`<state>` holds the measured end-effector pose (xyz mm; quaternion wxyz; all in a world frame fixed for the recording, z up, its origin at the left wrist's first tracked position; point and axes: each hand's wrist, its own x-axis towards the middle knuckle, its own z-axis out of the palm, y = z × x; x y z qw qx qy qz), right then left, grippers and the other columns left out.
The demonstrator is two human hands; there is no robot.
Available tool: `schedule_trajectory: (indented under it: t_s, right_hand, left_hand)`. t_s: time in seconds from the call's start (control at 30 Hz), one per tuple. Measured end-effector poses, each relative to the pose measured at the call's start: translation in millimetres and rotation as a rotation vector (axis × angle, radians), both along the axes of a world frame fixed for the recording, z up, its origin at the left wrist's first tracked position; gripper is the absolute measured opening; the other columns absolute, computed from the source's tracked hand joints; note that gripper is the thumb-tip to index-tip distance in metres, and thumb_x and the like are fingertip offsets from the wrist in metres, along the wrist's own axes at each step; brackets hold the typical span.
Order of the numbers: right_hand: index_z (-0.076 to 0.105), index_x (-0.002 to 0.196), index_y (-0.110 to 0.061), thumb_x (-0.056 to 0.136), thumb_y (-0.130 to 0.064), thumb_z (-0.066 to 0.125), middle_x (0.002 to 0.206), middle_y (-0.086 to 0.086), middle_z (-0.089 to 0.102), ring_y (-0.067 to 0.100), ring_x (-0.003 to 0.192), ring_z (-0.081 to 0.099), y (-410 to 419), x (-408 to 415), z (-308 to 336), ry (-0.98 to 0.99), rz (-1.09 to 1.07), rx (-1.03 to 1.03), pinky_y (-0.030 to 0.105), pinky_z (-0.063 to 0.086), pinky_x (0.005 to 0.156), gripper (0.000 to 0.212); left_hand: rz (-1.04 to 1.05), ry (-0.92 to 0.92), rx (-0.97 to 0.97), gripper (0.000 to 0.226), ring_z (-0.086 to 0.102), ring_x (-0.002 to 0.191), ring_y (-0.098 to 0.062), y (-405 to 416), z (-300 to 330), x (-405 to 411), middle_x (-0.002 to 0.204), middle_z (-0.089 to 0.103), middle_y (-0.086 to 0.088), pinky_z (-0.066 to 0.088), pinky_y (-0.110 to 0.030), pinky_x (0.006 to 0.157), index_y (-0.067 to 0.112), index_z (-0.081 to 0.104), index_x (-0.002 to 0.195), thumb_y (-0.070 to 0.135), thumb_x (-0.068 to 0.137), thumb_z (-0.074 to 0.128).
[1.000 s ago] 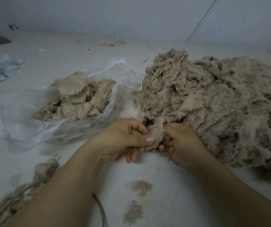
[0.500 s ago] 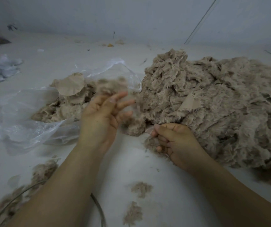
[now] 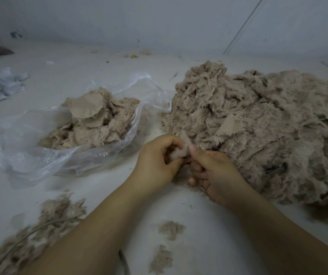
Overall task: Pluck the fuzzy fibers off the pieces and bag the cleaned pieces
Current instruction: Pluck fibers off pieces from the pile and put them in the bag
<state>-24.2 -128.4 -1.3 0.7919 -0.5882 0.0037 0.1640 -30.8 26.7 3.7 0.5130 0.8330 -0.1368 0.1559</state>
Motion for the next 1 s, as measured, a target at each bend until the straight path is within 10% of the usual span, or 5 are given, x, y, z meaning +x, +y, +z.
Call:
schedule_trajectory:
  t_s: [0.17, 0.57, 0.8, 1.0]
  right_hand:
    - [0.07, 0.053, -0.017, 0.088, -0.033, 0.066, 0.049, 0.002, 0.055, 0.013, 0.044, 0.057, 1.7, 1.6, 0.6, 0.043, -0.057, 0.022, 0.022, 0.047, 0.041, 0.039]
    - [0.058, 0.051, -0.017, 0.099, -0.016, 0.057, 0.045, -0.004, 0.038, 0.005, 0.033, 0.033, 3.4, 2.0, -0.8, 0.1, -0.147, 0.077, 0.022, 0.046, 0.038, 0.049]
    - [0.058, 0.071, -0.006, 0.101, -0.009, 0.05, 0.041, -0.004, 0.039, 0.004, 0.03, 0.042, 6.8, 0.8, 2.5, 0.1, -0.157, 0.025, 0.018, 0.045, 0.037, 0.031]
    - [0.053, 0.069, -0.01, 0.1, -0.012, 0.052, 0.043, -0.004, 0.039, 0.004, 0.032, 0.036, 5.7, 1.1, 2.7, 0.098, -0.152, 0.007, 0.021, 0.045, 0.039, 0.032]
  left_hand:
    - [-0.213, -0.08, 0.061, 0.032, 0.057, 0.071, -0.001, -2.2, 3.9, -6.6, 0.078, 0.059, 0.002, 0.043, -0.013, 0.065, 0.004, 0.073, 0.065, -0.026, 0.062, 0.06]
    - [0.047, 0.064, 0.072, 0.031, 0.048, 0.056, 0.0, 6.7, -2.8, 0.8, 0.067, 0.057, 0.008, 0.038, -0.012, 0.057, 0.012, 0.071, 0.076, -0.017, 0.064, 0.068]
    - [-0.064, 0.205, -0.135, 0.032, 0.038, 0.038, 0.002, 2.9, 5.6, -7.4, 0.039, 0.049, 0.015, 0.035, -0.015, 0.048, 0.029, 0.073, 0.079, -0.003, 0.082, 0.072]
    - [-0.099, 0.336, -0.45, 0.038, 0.056, 0.034, -0.021, 5.1, 9.5, -8.0, 0.059, 0.068, -0.016, 0.044, -0.022, 0.036, 0.011, 0.069, 0.073, -0.018, 0.086, 0.049]
